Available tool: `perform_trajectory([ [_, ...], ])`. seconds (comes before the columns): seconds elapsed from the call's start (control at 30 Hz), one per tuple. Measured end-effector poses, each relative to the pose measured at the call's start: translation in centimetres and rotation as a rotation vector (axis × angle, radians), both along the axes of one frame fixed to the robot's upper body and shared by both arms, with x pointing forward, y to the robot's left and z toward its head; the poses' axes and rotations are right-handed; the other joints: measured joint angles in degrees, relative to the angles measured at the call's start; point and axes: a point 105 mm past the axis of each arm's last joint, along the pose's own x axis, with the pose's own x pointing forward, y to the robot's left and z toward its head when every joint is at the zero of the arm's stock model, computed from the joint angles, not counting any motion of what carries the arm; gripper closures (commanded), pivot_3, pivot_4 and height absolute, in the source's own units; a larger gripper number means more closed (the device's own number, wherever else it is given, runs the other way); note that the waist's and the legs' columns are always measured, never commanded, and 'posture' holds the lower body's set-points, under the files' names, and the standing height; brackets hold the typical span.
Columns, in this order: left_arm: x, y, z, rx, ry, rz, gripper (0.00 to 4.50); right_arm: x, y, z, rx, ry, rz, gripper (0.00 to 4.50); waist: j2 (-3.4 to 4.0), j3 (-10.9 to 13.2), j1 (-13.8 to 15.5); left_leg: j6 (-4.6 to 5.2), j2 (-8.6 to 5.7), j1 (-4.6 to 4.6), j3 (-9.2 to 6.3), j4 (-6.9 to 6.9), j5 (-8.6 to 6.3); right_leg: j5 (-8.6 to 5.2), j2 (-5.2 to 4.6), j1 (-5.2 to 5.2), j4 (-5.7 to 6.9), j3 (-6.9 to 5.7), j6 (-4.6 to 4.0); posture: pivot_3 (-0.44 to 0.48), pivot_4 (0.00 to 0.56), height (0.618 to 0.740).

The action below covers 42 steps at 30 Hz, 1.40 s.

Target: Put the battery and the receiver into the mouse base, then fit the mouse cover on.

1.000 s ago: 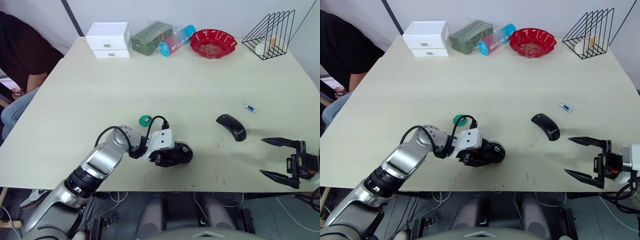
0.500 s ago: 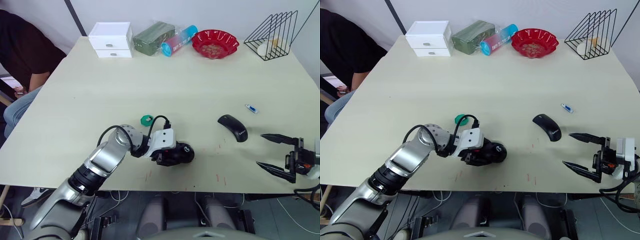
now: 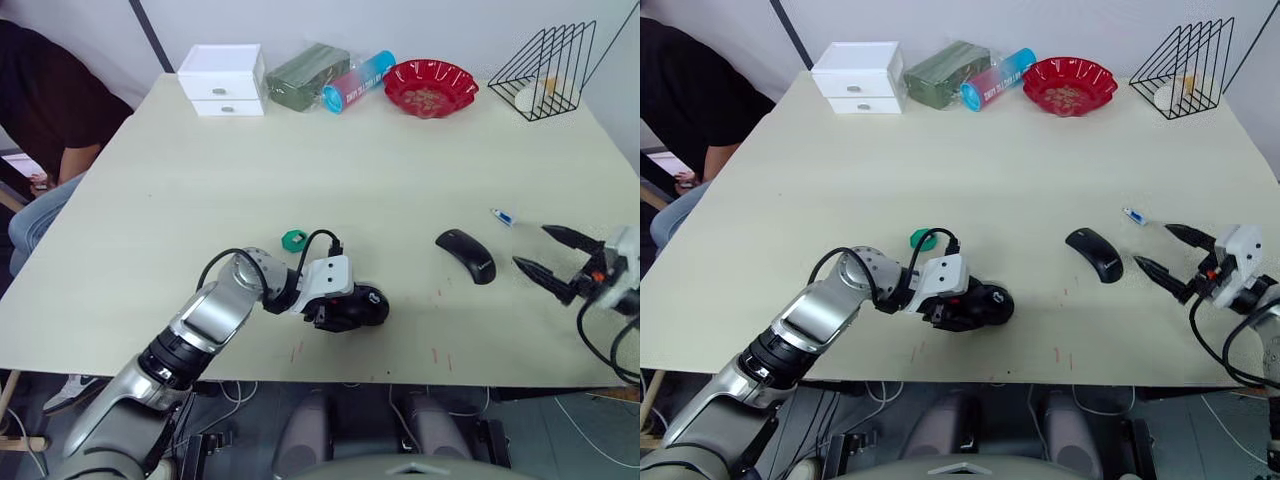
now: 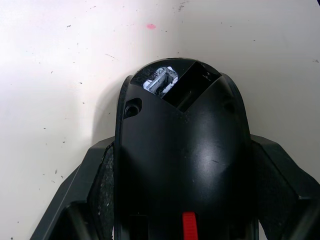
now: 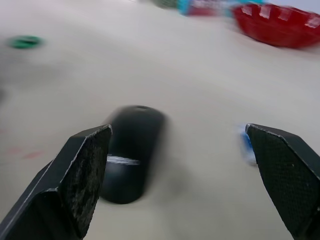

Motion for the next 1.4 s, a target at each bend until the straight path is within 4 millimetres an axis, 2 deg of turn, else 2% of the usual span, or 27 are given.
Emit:
perform_trajectory([
  [0.1,-0.1,0.0,0.0,0.001,0.002,0.009,1.52,1.5,0.1,-0.4,-0.015,0.034,-0.03,0.0,0.0,0.0,-0.04,0.0,0.0,0.0,0.03,0.0,0.0,0.0,0.0,0.0,0.0,0.01,0.0,0.0,0.15,0.74],
  [0.27,-0.1,0.0,0.0,0.003,0.003,0.013,1.52,3.0,0.0,-1.3,-0.028,0.101,-0.051,0.0,0.0,0.0,-0.08,0.0,0.0,-0.01,0.03,0.0,0.0,0.0,0.0,0.0,-0.01,0.01,0.0,0.0,0.15,0.74],
  [0.4,0.0,0.1,0.1,0.008,0.007,0.021,1.52,5.7,-1.6,-2.2,-0.077,0.216,-0.13,0.0,0.04,0.02,-0.77,0.01,0.0,0.02,0.13,0.0,0.0,0.02,-0.01,0.0,-0.01,0.08,0.02,0.0,0.15,0.74],
  [0.63,0.0,0.1,0.2,0.011,0.009,0.026,1.52,7.5,-1.6,-2.9,-0.089,0.324,-0.135,0.0,0.04,0.02,-1.01,0.01,-0.01,-0.01,0.15,0.01,0.0,0.05,-0.02,-0.01,-0.02,0.1,0.08,0.0,0.15,0.74],
  [1.07,0.1,0.2,0.2,0.011,0.012,0.032,1.52,9.8,0.0,-3.1,-0.115,0.353,-0.108,0.0,0.05,0.02,-1.26,0.0,0.0,-0.02,0.16,0.02,0.01,0.06,-0.03,-0.01,-0.03,0.1,0.09,0.0,0.15,0.74],
  [1.1,0.1,0.1,0.2,0.01,0.012,0.032,1.52,9.8,0.0,-3.3,-0.121,0.351,-0.108,0.39,0.05,0.02,-1.24,0.0,0.0,-0.02,0.16,0.02,0.01,0.06,-0.03,-0.01,-0.03,0.1,0.09,0.0,0.15,0.74],
  [1.17,0.1,0.2,0.2,0.011,0.013,0.033,1.52,9.8,-0.1,-3.4,-0.127,0.346,-0.107,0.77,0.05,0.02,-1.28,0.0,0.0,-0.01,0.17,0.02,0.01,0.06,-0.03,-0.01,-0.02,0.1,0.09,0.0,0.15,0.74],
  [1.27,0.1,0.2,0.2,0.011,0.012,0.035,1.52,9.7,-0.1,-3.5,-0.127,0.344,-0.105,2.29,0.05,0.02,-1.3,0.0,0.0,0.0,0.16,0.02,0.01,0.07,-0.03,0.0,-0.02,0.1,0.1,0.0,0.15,0.74],
  [1.3,0.1,0.2,0.2,0.011,0.012,0.035,1.52,9.7,-0.1,-3.6,-0.127,0.343,-0.101,3.0,0.05,0.02,-1.3,0.0,0.0,0.0,0.17,0.02,0.01,0.07,-0.03,0.0,-0.02,0.11,0.1,0.0,0.15,0.74],
  [1.33,0.1,0.2,0.2,0.011,0.012,0.035,1.52,9.6,-0.1,-3.6,-0.127,0.343,-0.099,3.38,0.05,0.02,-1.3,0.0,0.0,0.0,0.16,0.02,0.01,0.07,-0.03,0.0,-0.02,0.11,0.1,0.0,0.15,0.74],
  [1.4,0.1,0.2,0.2,0.011,0.012,0.035,1.52,9.6,-0.1,-3.5,-0.13,0.336,-0.09,4.41,0.05,0.02,-1.3,0.0,0.0,0.0,0.17,0.02,0.01,0.07,-0.03,0.0,-0.02,0.11,0.1,0.0,0.15,0.74],
])
